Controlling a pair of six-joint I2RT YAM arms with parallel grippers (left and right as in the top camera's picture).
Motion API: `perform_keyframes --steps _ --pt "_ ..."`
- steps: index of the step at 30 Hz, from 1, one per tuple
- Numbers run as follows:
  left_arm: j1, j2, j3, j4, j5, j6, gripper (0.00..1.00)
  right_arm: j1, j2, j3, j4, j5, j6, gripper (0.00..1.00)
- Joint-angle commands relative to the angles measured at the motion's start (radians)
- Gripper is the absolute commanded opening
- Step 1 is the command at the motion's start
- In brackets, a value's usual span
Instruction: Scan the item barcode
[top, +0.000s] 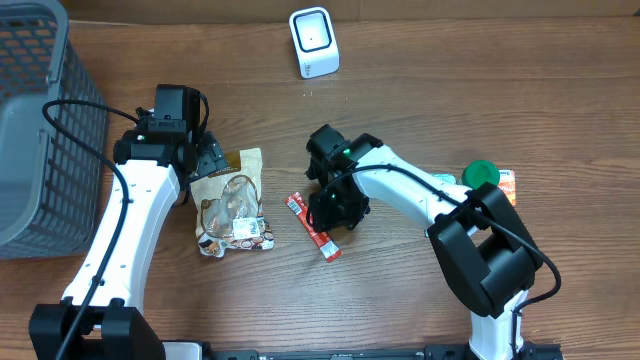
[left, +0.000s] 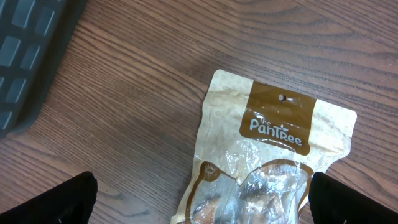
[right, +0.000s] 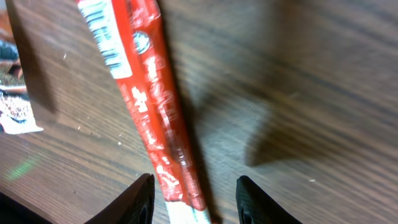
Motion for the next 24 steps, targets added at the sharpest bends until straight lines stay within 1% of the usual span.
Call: perform_keyframes --steps 1,6,14,17,21,24 --pt "-0.001 -0.020 0.017 -0.002 0.000 0.008 1.00 0.010 -0.005 -0.006 -0.018 0.022 -0.019 0.43" --pt "-0.001 -0.020 0.017 -0.002 0.000 0.008 1.00 0.032 -0.005 -0.006 -0.048 0.104 -0.014 0.43" --pt "-0.001 -0.020 0.017 -0.002 0.000 0.008 1.00 0.095 -0.005 -0.006 -0.038 0.199 -0.012 0.42" --pt "-0.001 -0.020 0.017 -0.002 0.000 0.008 1.00 0.116 -0.005 -0.006 -0.034 0.252 0.008 0.39" --pt "-0.001 -0.020 0.017 -0.002 0.000 0.008 1.00 0.121 -0.005 -0.006 -0.033 0.309 0.061 0.27" --pt "-0.001 -0.020 0.017 -0.002 0.000 0.008 1.00 0.120 -0.005 -0.006 -0.032 0.315 0.061 0.26"
